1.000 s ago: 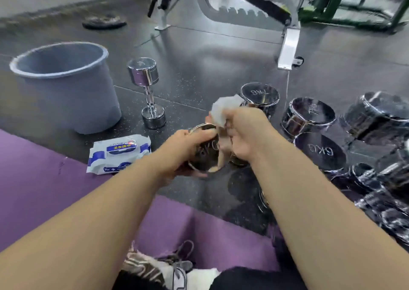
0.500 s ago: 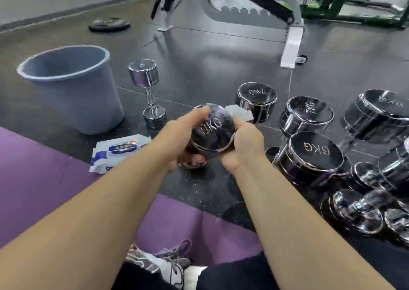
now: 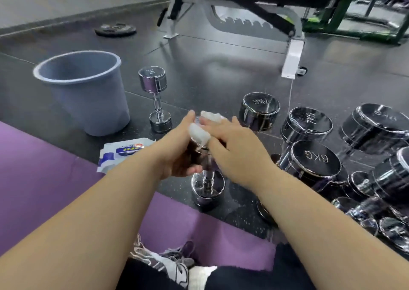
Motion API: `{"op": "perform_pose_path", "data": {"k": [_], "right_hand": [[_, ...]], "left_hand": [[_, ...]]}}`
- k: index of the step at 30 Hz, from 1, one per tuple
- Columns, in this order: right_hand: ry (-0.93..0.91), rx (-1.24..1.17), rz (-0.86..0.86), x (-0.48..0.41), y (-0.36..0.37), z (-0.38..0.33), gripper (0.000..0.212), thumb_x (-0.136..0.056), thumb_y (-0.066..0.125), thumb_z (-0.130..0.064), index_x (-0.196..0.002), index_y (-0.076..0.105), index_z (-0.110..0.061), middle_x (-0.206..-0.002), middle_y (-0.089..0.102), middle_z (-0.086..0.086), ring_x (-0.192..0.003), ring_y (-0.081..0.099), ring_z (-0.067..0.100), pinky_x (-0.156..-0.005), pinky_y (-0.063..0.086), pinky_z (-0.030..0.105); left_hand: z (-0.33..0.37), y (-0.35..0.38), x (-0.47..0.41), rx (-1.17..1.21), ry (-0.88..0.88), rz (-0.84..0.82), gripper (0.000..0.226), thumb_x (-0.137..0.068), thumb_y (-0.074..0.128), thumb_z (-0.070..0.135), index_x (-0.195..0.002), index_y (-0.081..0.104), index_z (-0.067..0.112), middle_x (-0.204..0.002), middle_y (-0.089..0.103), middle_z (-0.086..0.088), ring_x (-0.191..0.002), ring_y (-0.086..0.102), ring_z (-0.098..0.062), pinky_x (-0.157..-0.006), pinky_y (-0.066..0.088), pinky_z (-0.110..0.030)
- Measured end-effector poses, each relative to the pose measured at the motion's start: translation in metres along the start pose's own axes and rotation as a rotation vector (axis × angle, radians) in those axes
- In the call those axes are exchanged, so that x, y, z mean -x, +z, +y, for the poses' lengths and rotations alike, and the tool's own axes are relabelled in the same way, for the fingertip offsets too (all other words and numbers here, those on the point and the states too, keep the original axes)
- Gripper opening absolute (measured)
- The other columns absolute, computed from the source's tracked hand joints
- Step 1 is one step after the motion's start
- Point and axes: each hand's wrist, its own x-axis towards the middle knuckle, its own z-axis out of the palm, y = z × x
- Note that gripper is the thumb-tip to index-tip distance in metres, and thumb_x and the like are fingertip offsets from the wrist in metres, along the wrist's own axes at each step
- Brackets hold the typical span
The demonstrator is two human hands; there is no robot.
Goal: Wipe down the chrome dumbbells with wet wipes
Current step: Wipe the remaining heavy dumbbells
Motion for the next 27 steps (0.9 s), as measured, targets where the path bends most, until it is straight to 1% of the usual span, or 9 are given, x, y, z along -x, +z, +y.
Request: {"op": "perform_pose_path", "data": {"k": [2, 5, 8, 12, 17, 20, 22, 24, 27], "right_hand": [[-0.067, 0.095, -0.025, 0.014, -0.011, 0.004, 0.043, -0.101, 0.043, -0.015, -0.141, 0.052, -0.026, -0.152, 0.041, -0.01, -0.144, 0.029, 0.008, -0.122, -0.002, 0.028], [0.094, 0.325, -0.154, -0.009, -0.013, 0.005, 0.049, -0.104, 0.029, -0.024, -0.153, 0.031, -0.018, -0.163, 0.02, -0.002, -0.15, 0.013, 0.015, -0.122, -0.003, 0.04], [0.01, 0.475, -0.28, -0.022, -0.003, -0.018, 0.055, -0.106, 0.019, -0.034, -0.156, 0.019, -0.014, -0.165, 0.006, 0.002, -0.152, 0.005, 0.019, -0.12, -0.003, 0.046], [-0.053, 0.44, -0.284, 0.01, -0.02, -0.015, 0.047, -0.107, 0.02, -0.026, -0.149, 0.036, -0.014, -0.164, 0.016, -0.002, -0.15, 0.014, 0.012, -0.121, -0.004, 0.037], [0.079, 0.531, -0.254, -0.015, -0.019, -0.014, 0.042, -0.106, 0.023, -0.025, -0.14, 0.048, -0.018, -0.16, 0.025, 0.009, -0.148, 0.017, 0.029, -0.12, 0.011, 0.054], [-0.05, 0.315, -0.119, -0.007, -0.003, -0.018, 0.024, -0.1, 0.047, -0.027, -0.093, 0.068, -0.017, -0.128, 0.065, 0.007, -0.115, 0.056, 0.032, -0.098, 0.043, 0.041], [0.003, 0.177, 0.082, -0.004, -0.007, -0.015, 0.016, -0.089, 0.061, -0.021, -0.083, 0.076, -0.016, -0.107, 0.074, 0.002, -0.1, 0.065, 0.023, -0.091, 0.046, 0.028], [0.146, 0.055, 0.234, -0.013, -0.015, -0.012, 0.026, -0.083, 0.062, -0.007, -0.104, 0.076, -0.016, -0.118, 0.07, 0.001, -0.113, 0.06, 0.017, -0.092, 0.035, 0.013], [0.244, 0.046, 0.139, -0.031, -0.017, -0.02, 0.055, -0.086, 0.05, -0.001, -0.139, 0.052, -0.014, -0.131, 0.061, 0.009, -0.122, 0.054, 0.026, -0.098, 0.034, 0.021]], "left_hand": [[-0.005, -0.003, 0.005, 0.042, -0.025, 0.025, 0.081, -0.09, 0.012, 0.078, -0.081, 0.062, 0.016, -0.06, 0.061, -0.003, -0.043, 0.054, -0.015, -0.038, 0.04, -0.016], [-0.011, 0.004, 0.008, 0.049, 0.045, 0.052, 0.072, -0.094, 0.016, 0.073, -0.085, 0.061, 0.018, -0.064, 0.064, -0.003, -0.051, 0.055, -0.019, -0.043, 0.043, -0.018], [-0.017, 0.004, 0.007, 0.12, 0.089, 0.131, 0.063, -0.096, 0.025, 0.068, -0.084, 0.061, 0.019, -0.059, 0.062, -0.002, -0.051, 0.057, -0.02, -0.045, 0.044, -0.02], [-0.015, -0.01, 0.006, 0.176, 0.04, 0.192, 0.067, -0.096, 0.019, 0.07, -0.089, 0.059, 0.016, -0.064, 0.062, -0.006, -0.05, 0.055, -0.018, -0.039, 0.041, -0.015], [-0.02, 0.006, 0.0, 0.131, 0.095, 0.181, 0.051, -0.099, 0.029, 0.062, -0.085, 0.06, 0.023, -0.068, 0.061, 0.0, -0.045, 0.05, -0.011, -0.042, 0.036, -0.016], [-0.02, 0.005, -0.002, 0.165, 0.15, 0.219, 0.043, -0.101, 0.035, 0.05, -0.076, 0.058, 0.023, -0.065, 0.059, -0.002, -0.049, 0.053, -0.012, -0.045, 0.041, -0.017], [-0.02, 0.0, -0.002, 0.17, 0.138, 0.234, 0.048, -0.1, 0.033, 0.056, -0.082, 0.059, 0.021, -0.068, 0.059, -0.005, -0.047, 0.053, -0.013, -0.044, 0.043, -0.018], [-0.022, 0.002, -0.003, 0.151, 0.141, 0.251, 0.054, -0.099, 0.032, 0.059, -0.082, 0.06, 0.016, -0.063, 0.058, -0.004, -0.042, 0.052, -0.012, -0.048, 0.045, -0.02], [-0.02, 0.012, -0.003, 0.17, 0.168, 0.269, 0.053, -0.101, 0.032, 0.054, -0.077, 0.059, 0.016, -0.053, 0.058, 0.0, -0.046, 0.051, -0.013, -0.053, 0.046, -0.022]]}}
